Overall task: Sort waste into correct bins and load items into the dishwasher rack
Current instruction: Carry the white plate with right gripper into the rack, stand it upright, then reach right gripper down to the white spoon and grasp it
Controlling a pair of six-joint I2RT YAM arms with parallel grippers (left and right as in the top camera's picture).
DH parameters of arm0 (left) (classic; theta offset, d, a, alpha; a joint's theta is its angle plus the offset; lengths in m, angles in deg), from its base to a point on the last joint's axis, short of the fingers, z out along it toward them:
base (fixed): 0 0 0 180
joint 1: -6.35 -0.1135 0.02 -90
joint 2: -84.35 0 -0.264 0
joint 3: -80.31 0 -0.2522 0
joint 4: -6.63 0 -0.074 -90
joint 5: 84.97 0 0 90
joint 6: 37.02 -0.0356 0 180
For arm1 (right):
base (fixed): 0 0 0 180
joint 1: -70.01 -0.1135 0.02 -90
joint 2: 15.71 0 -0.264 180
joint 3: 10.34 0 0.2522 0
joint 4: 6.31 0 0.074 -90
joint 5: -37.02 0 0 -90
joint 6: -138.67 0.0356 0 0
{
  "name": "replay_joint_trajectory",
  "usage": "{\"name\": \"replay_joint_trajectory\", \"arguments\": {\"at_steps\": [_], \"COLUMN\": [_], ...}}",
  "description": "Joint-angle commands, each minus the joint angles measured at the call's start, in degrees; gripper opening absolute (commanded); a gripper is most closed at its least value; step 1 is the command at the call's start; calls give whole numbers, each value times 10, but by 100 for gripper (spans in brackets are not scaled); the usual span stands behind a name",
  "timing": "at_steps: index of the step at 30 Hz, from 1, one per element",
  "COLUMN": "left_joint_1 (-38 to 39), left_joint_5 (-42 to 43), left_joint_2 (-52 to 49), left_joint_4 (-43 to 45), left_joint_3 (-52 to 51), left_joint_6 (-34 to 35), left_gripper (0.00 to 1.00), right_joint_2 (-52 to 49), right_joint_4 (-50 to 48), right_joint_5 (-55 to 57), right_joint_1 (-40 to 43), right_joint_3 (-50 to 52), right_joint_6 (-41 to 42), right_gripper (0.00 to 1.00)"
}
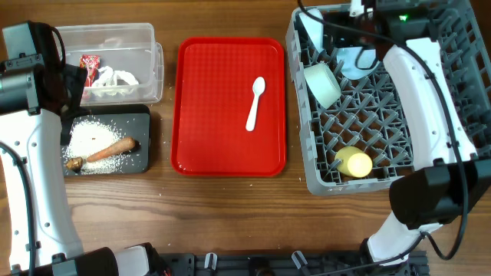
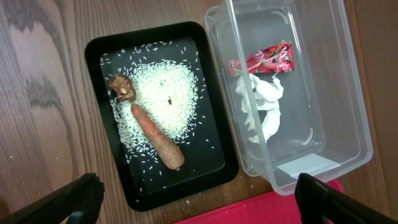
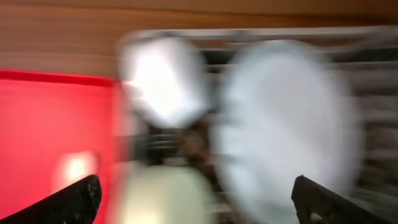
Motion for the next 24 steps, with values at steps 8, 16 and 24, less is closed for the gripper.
{"name": "replay_joint_trajectory", "arguments": {"at_steps": [8,16,24], "left_joint_1": [0,0,0], "left_joint_5": [-3,-3,-3], "left_joint_2": [2,2,2], "left_joint_4": [0,0,0], "left_joint_3": [7,7,7], "left_joint_6": [-5,-5,-5], "left_gripper": [100,100,100], "right_joint_2": [-51,-112,-179], "right_joint_4": [-87,-86,-113], "right_joint_5": [-126,48,5], "right_joint_1": [-152,-225,-210], "right_joint_3": [63,85,84], "right_joint_6": [190,304,194], "right_gripper": [88,73,66]}}
